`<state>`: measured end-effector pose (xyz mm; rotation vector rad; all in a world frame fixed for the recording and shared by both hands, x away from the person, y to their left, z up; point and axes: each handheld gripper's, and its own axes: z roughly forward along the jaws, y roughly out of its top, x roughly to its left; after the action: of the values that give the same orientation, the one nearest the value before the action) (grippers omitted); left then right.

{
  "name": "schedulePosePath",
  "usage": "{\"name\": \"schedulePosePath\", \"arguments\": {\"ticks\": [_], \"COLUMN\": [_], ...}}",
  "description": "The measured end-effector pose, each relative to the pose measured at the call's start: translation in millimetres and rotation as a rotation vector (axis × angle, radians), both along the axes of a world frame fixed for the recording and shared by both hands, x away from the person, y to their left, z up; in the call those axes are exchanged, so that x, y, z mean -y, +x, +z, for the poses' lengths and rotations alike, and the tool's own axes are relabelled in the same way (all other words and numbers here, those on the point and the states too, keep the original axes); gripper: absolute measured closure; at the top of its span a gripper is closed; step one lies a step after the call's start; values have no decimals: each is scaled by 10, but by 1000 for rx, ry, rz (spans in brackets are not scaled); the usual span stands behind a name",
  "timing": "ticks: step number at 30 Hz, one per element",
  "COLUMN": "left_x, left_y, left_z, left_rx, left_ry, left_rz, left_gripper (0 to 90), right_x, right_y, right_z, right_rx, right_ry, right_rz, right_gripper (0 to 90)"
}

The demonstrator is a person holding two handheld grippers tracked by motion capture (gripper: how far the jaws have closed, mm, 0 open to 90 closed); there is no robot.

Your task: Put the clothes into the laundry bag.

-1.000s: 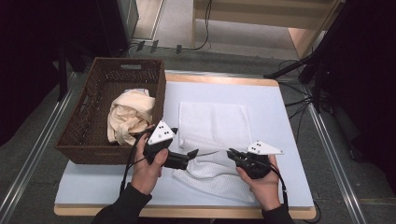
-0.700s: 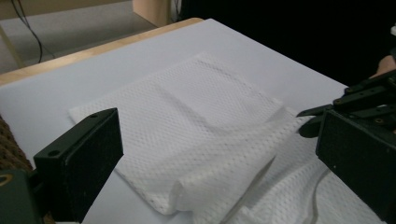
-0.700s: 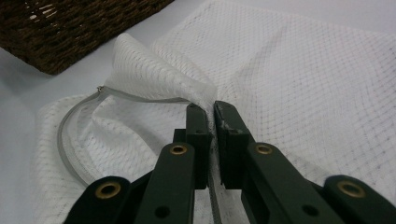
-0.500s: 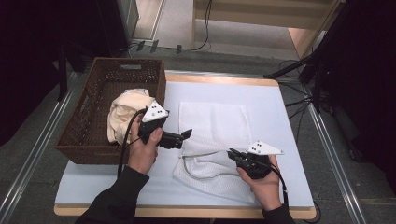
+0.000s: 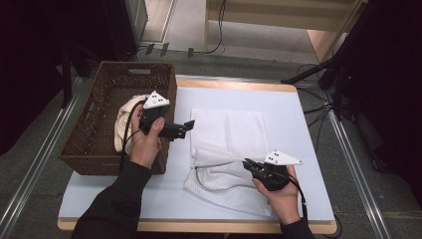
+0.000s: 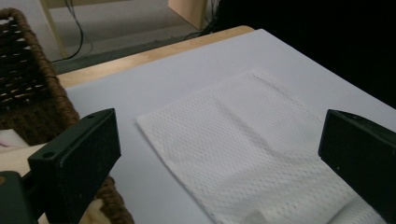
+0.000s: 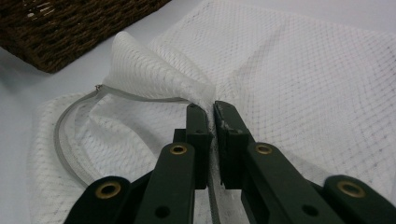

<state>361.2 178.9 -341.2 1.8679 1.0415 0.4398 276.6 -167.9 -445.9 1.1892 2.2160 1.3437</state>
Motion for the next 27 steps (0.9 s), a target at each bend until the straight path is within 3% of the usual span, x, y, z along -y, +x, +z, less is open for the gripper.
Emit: {"name": "schedulePosePath", "arguments": {"ticks": [6, 12, 17, 20, 23, 27], "left_x": [-230, -536, -738, -845, -911, -1001], "left_y": [209, 394, 507, 562, 625, 697], "left_z": [-50, -145, -217, -215, -221, -279], "left_rx": [-25, -96, -139, -152, -180, -230], "left_ry": [5, -65, -75, -70, -17, 3], "left_rz": [97, 164, 221, 254, 282, 298], "left_gripper": [0, 0, 0, 0, 0, 0], "right_x": [4, 20, 23, 19, 20, 17], "right_y": [1, 4, 9, 6, 6, 6], "right_z": [-2, -3, -8, -9, -10, -11], "right_rx": [0, 4, 2, 2, 1, 1], "right_ry": [-2, 0, -1, -3, -2, -3], "right_rz": [2, 0, -1, 1, 0, 1], "right_gripper": [851, 850, 850, 850, 850, 849]}}
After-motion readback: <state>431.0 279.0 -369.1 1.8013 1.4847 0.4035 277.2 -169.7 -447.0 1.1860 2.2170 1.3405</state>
